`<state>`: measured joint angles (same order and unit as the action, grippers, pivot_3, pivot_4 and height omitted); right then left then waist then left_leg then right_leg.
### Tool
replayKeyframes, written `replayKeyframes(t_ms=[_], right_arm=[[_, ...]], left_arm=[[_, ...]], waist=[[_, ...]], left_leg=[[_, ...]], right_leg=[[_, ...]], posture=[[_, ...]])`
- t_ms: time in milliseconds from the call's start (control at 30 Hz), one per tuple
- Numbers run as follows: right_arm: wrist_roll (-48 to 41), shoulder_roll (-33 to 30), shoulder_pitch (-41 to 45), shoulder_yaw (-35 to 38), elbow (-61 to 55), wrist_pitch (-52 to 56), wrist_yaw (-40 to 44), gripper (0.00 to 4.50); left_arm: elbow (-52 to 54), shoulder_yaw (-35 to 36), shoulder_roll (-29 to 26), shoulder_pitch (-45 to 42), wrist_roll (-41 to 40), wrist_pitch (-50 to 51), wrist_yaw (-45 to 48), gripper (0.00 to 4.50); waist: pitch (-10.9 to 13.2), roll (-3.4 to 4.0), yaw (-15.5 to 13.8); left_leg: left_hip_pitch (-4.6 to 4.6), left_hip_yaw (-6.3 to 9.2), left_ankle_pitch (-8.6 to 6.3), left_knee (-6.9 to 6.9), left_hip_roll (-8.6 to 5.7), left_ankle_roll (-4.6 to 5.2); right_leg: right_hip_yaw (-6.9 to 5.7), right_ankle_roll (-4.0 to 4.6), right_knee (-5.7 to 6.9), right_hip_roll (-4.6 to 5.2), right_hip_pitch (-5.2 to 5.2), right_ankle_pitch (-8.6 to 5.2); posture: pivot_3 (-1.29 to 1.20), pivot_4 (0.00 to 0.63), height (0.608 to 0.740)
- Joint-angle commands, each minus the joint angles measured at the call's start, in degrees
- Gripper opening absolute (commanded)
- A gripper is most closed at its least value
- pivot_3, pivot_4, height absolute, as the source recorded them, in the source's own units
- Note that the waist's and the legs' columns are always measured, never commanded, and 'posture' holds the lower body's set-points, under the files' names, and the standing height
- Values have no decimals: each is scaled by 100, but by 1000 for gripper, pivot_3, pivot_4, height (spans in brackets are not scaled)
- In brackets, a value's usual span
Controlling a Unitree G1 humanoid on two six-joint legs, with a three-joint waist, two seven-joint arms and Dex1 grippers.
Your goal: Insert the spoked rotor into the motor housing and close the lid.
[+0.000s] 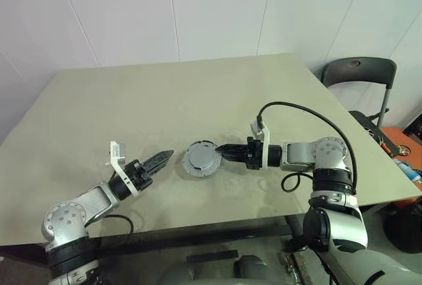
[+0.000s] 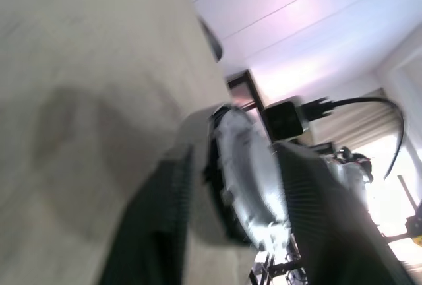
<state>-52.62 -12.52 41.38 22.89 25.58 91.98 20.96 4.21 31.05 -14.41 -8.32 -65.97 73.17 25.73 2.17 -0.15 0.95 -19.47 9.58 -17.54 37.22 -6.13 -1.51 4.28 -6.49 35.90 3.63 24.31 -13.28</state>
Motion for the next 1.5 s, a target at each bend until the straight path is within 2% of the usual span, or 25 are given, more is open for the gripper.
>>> replayKeyframes(t_ms=[33, 133, 267, 400, 567, 900, 967, 1033, 1200, 1367, 1500], right_arm=[[-83, 3, 297, 37, -81, -46, 275, 1271], [-29, 26, 240, -41, -101, 26, 304, 1271], [53, 72, 21, -271, -120, 52, 294, 1271], [98, 88, -93, -421, -170, 50, 335, 1271], [347, -67, -198, -804, -335, -136, 515, 1271], [812, -454, -388, -1706, -595, -722, 1159, 1271], [940, -514, -363, -1809, -565, -865, 1199, 2000], [1076, -617, -344, -1972, -553, -1040, 1322, 2562], [1335, -836, -262, -2267, -615, -1404, 1613, 4309], [1703, -1203, -282, -2771, -1011, -2202, 2101, 4414], [2138, -1756, -385, -3286, -1764, -3350, 2914, 4414]], left_arm=[[-23, 163, -3, -66, -666, 110, -168, 3615], [3, 124, -147, -4, -927, 141, -241, 4495], [20, 169, -353, -2, -1360, 114, -408, 4500], [167, -36, -609, 58, -1271, -6, -469, 4500], [794, -795, -1263, 262, -55, -790, 131, 4500], [1169, -1378, -2064, 142, 1356, -2553, 1566, 4500], [1166, -1528, -2246, 89, 1631, -2759, 1710, 4500], [1164, -1558, -2319, 11, 1634, -2750, 1778, 4500], [1081, -1564, -2350, -64, 1683, -2775, 1868, 4500], [1112, -1700, -2486, 0, 2010, -2956, 2013, 4500], [1164, -1759, -2693, 53, 2334, -3243, 2234, 4500]], waist=[[0, 0, -3], [0, 0, 8], [0, 0, 6], [0, 0, 1], [0, 2, 0], [0, 6, 1], [0, 5, 0], [1, 5, -12], [0, 4, 13], [1, 4, -17], [3, 6, -15]], left_leg=[[0, 0, 0, 1, 0, 0], [1, 0, 1, 1, 0, -1], [1, 0, 0, -1, 1, -1], [1, -1, 1, -1, 0, -2], [2, -3, 1, -2, 0, -4], [4, -7, 2, -7, 2, -5], [5, -7, 2, -6, 2, -5], [3, -6, 2, -5, 1, -5], [4, -5, 1, -8, 2, -4], [5, -5, 3, -1, 2, -5], [2, -5, 2, -4, 2, -4]], right_leg=[[0, 0, 1, 0, 0, 0], [0, 0, 2, 0, 0, 0], [0, 1, 2, -1, 1, 0], [1, 1, 1, 0, 1, 0], [1, 2, 1, -2, 1, 0], [1, 3, 0, -2, 1, 0], [1, 3, 0, -2, -1, 0], [1, 3, -1, -2, -2, 0], [1, 2, -5, -2, -1, 1], [0, 2, -2, -2, -6, 2], [0, 2, -8, -2, -3, 2]], posture=[[0, 0, 740], [0, 0, 740], [0, 0, 740], [0, 0, 740], [0, 0, 740], [0, 0, 740], [0, 0, 740], [0, 0, 740], [0, 0, 740], [0, 0, 740], [0, 0, 740]])
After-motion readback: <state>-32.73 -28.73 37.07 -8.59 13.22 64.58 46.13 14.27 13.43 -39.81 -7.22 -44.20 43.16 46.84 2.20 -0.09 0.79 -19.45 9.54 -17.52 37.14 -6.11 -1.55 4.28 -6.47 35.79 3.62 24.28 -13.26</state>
